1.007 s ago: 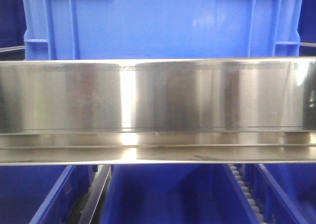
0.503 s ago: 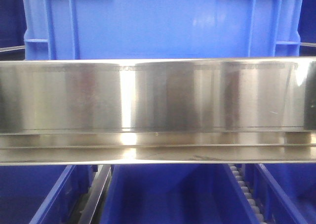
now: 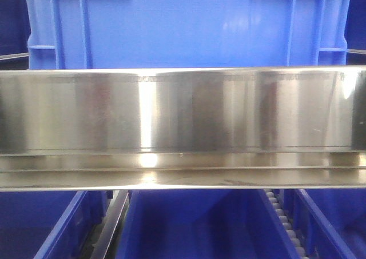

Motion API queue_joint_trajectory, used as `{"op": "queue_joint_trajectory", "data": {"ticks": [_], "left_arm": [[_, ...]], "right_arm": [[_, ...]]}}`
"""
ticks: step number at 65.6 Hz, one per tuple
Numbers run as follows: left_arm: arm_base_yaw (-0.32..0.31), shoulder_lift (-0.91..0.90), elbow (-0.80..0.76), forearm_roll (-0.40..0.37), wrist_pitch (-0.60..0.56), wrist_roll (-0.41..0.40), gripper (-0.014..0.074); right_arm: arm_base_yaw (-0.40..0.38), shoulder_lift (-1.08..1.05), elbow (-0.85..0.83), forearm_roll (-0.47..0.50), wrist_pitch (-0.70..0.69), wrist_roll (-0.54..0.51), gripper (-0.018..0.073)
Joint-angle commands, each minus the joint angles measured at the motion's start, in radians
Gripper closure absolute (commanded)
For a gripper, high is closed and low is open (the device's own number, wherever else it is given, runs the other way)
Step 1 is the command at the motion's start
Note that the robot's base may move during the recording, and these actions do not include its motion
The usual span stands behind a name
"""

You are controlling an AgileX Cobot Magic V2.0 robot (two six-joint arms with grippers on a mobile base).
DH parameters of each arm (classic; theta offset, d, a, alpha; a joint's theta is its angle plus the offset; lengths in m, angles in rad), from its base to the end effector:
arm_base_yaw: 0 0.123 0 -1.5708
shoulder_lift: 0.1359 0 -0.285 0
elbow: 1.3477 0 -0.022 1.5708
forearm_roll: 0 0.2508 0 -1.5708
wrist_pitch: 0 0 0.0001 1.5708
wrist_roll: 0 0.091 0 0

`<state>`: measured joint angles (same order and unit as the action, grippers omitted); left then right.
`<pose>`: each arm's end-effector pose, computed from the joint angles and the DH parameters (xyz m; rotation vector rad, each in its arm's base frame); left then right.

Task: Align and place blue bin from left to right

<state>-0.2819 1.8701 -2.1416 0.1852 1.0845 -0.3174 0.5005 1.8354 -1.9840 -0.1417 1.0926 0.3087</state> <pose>0.4025 -0.1011 0.4309 -0.0257 2.2790 -0.0812 0.3645 0.1863 0.3974 -0.2541 2.4098 0.1883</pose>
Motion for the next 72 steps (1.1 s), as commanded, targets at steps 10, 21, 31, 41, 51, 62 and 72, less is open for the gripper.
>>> {"op": "queue_joint_trajectory", "data": {"ticks": [10,21,31,41,51,62,72], "left_arm": [[-0.004,0.003,-0.005,0.0,-0.001,-0.009,0.0707],[-0.004,0.003,-0.005,0.0,0.001,-0.009,0.0707],[-0.036,0.003,-0.005,0.011,0.001,-0.009,0.0589],[-0.098,0.005,-0.005,0.108,-0.001,-0.053,0.0306],[-0.115,0.021,-0.005,0.155,0.001,-0.115,0.0286],[-0.11,0.039,-0.005,0.157,0.007,-0.118,0.0311],[-0.11,0.071,-0.005,0.157,0.029,-0.118,0.0311]], "right_arm": [[0.002,0.022,-0.01,-0.006,-0.015,0.004,0.0249],[0.002,0.03,-0.01,-0.006,-0.02,0.004,0.0249],[0.002,0.03,-0.01,-0.006,-0.02,0.004,0.0249],[0.002,0.03,-0.01,-0.006,-0.02,0.004,0.0249],[0.002,0.03,-0.01,-0.006,-0.02,0.004,0.0249],[0.002,0.03,-0.01,-0.006,-0.02,0.004,0.0249],[0.002,0.03,-0.01,-0.006,-0.025,0.004,0.0249]]}}
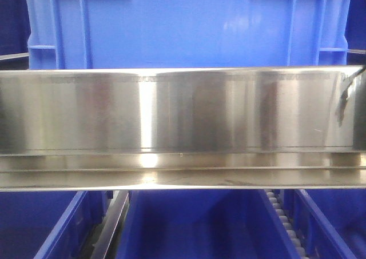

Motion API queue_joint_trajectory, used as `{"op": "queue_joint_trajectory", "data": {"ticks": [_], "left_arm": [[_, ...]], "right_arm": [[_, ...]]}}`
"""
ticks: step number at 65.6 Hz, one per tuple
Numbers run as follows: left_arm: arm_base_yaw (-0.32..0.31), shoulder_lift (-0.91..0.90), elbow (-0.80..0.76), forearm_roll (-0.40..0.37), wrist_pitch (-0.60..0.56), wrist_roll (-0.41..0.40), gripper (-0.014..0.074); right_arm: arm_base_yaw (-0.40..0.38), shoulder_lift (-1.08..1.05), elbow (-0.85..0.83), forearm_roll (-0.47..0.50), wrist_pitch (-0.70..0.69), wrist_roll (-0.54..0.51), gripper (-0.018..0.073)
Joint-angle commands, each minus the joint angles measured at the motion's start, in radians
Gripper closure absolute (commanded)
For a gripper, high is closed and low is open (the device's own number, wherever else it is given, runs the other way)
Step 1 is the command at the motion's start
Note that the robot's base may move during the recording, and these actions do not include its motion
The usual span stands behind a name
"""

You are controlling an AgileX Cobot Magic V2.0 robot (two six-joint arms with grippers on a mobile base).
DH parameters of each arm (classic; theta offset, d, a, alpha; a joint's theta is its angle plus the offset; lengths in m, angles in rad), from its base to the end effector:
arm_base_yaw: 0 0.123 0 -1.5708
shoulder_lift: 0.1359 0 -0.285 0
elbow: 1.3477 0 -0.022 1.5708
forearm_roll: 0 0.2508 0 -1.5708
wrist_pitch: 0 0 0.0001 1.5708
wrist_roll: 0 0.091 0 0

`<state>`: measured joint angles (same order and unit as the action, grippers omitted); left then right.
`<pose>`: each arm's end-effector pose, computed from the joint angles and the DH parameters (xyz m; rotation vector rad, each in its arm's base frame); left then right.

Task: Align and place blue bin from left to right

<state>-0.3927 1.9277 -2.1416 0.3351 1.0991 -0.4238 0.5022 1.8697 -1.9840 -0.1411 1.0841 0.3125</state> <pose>0.4074 -0.1399 0.4086 0.0000 2.3032 0.0126 0.3727 0.1917 0.3837 -0.2579 2.4347 0.1805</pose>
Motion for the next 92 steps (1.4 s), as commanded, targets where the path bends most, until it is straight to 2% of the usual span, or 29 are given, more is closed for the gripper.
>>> {"op": "queue_joint_trajectory", "data": {"ticks": [1,53,59,66,71,77,82,92], "left_arm": [[0.001,0.013,-0.005,0.007,0.017,-0.011,0.0311],[0.001,0.032,-0.005,0.007,0.039,-0.013,0.0315],[-0.001,0.032,-0.005,0.007,0.039,-0.023,0.0355],[-0.003,0.03,-0.007,0.002,0.039,-0.025,0.0496],[-0.003,0.03,-0.007,0.003,0.041,-0.025,0.0596],[-0.003,0.03,-0.007,0.003,0.041,-0.025,0.0703],[-0.003,0.03,-0.007,0.003,0.041,-0.025,0.0708],[-0.004,0.03,-0.007,0.001,0.036,-0.025,0.0707]], "right_arm": [[0.001,-0.004,-0.01,-0.007,-0.016,0.0,0.0249],[0.001,-0.004,-0.01,-0.007,-0.016,0.0,0.0249],[0.001,-0.004,-0.01,-0.007,-0.018,0.0,0.0251],[0.001,-0.004,-0.01,-0.007,-0.018,0.0,0.0255],[0.001,-0.004,-0.01,-0.007,-0.018,0.0,0.0314],[0.001,-0.004,-0.01,-0.007,-0.018,0.0,0.0486],[0.001,-0.004,-0.01,-0.011,-0.018,0.0,0.0653],[0.001,-0.004,-0.01,-0.017,-0.024,0.0,0.0629]]}}
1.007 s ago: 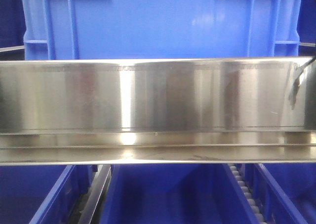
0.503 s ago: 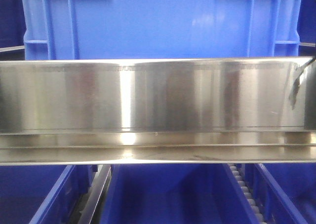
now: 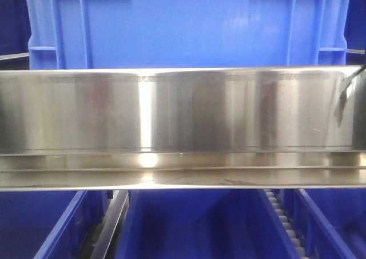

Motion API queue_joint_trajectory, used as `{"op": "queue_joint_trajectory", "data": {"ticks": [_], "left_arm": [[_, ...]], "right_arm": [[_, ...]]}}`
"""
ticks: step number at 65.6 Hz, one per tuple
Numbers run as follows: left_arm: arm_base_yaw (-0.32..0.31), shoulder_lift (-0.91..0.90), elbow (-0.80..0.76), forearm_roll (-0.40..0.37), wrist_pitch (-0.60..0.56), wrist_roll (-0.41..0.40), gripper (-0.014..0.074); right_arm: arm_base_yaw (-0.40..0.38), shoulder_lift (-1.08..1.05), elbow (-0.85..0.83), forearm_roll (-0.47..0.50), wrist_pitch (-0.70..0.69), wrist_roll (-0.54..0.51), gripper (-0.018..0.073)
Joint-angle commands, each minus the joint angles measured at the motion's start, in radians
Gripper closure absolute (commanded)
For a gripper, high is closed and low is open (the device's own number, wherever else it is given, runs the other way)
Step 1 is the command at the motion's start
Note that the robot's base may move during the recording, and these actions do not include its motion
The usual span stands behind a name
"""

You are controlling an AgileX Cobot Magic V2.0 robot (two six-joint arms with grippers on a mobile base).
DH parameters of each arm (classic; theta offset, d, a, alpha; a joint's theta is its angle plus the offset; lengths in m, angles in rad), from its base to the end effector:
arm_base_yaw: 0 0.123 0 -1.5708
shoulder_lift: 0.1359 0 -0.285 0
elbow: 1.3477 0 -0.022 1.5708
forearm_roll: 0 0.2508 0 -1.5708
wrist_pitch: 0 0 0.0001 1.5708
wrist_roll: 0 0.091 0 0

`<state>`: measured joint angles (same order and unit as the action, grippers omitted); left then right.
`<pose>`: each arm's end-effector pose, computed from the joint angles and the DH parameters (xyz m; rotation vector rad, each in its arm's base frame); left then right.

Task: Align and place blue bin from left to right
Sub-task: 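Close both grippers on the bin walls and lift the bin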

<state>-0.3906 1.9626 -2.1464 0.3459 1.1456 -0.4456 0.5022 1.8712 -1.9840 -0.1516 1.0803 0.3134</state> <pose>0.4141 -0.1401 0.3924 -0.0312 2.3683 0.0521 0.3736 0.1913 0.3834 -0.2587 2.4292 0.1693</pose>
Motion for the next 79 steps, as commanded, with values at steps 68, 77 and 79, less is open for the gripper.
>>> {"op": "queue_joint_trajectory", "data": {"ticks": [68,77,79], "left_arm": [[-0.111,-0.186,-0.002,0.08,0.076,-0.091,0.0707],[-0.141,-0.242,0.028,0.087,0.074,-0.134,0.0707],[-0.152,-0.258,0.049,0.097,0.068,-0.152,0.0707]], "right_arm": [[0.081,-0.21,-0.005,-0.128,0.034,0.131,0.0629],[0.13,-0.283,0.068,-0.203,0.015,0.192,0.0629],[0.142,-0.305,0.096,-0.214,0.013,0.202,0.0629]]}}
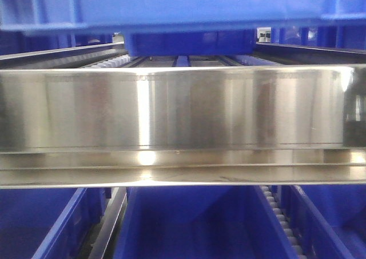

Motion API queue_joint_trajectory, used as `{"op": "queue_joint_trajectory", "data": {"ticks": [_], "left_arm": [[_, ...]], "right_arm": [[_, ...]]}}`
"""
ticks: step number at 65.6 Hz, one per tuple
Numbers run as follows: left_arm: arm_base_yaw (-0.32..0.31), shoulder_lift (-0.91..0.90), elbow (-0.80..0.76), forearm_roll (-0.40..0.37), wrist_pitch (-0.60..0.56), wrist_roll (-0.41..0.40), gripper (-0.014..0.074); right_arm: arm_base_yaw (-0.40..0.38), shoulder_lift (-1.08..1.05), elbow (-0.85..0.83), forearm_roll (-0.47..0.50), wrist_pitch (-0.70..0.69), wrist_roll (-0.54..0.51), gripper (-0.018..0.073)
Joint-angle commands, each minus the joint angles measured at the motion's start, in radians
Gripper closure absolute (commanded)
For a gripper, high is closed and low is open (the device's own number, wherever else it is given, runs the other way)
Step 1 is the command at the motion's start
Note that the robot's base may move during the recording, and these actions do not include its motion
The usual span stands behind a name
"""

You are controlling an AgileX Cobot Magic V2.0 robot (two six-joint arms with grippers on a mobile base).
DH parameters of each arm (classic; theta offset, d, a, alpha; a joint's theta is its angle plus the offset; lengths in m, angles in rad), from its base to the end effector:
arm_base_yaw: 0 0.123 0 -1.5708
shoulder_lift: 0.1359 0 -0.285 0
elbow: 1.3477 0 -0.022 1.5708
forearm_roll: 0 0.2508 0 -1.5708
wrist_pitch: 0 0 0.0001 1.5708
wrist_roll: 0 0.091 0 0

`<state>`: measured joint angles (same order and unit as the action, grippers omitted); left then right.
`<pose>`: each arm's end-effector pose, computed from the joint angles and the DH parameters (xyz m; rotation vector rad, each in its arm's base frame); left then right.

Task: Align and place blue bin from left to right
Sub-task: 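Close both grippers on the bin walls and lift the bin, then pull the held blue bin back off the roller shelf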

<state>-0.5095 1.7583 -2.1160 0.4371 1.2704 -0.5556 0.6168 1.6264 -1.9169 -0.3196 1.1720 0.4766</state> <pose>0.3371 -0.1462 0.4615 -0.0919 2.2816 0.0147 0.2937 0.1760 0.4547 -0.1660 2.3035 0.1475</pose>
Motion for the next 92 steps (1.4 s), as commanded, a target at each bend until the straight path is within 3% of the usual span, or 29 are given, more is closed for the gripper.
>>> {"op": "queue_joint_trajectory", "data": {"ticks": [1,25,30,40,92], "left_arm": [[-0.039,-0.063,0.027,0.018,-0.057,-0.055,0.0707],[-0.202,-0.32,0.387,0.182,-0.101,-0.268,0.0707],[-0.238,-0.371,0.433,0.222,-0.091,-0.285,0.0707],[-0.287,-0.416,0.469,0.231,-0.071,-0.29,0.0707],[-0.294,-0.427,0.469,0.262,-0.061,-0.289,0.0707]], "right_arm": [[0.034,-0.074,0.047,-0.049,-0.079,0.046,0.0629],[0.221,-0.282,0.266,-0.227,-0.074,0.231,0.0629],[0.27,-0.316,0.31,-0.264,-0.071,0.268,0.0629],[0.335,-0.357,0.359,-0.299,-0.036,0.318,0.0629],[0.355,-0.368,0.372,-0.307,-0.055,0.337,0.0629]]}}
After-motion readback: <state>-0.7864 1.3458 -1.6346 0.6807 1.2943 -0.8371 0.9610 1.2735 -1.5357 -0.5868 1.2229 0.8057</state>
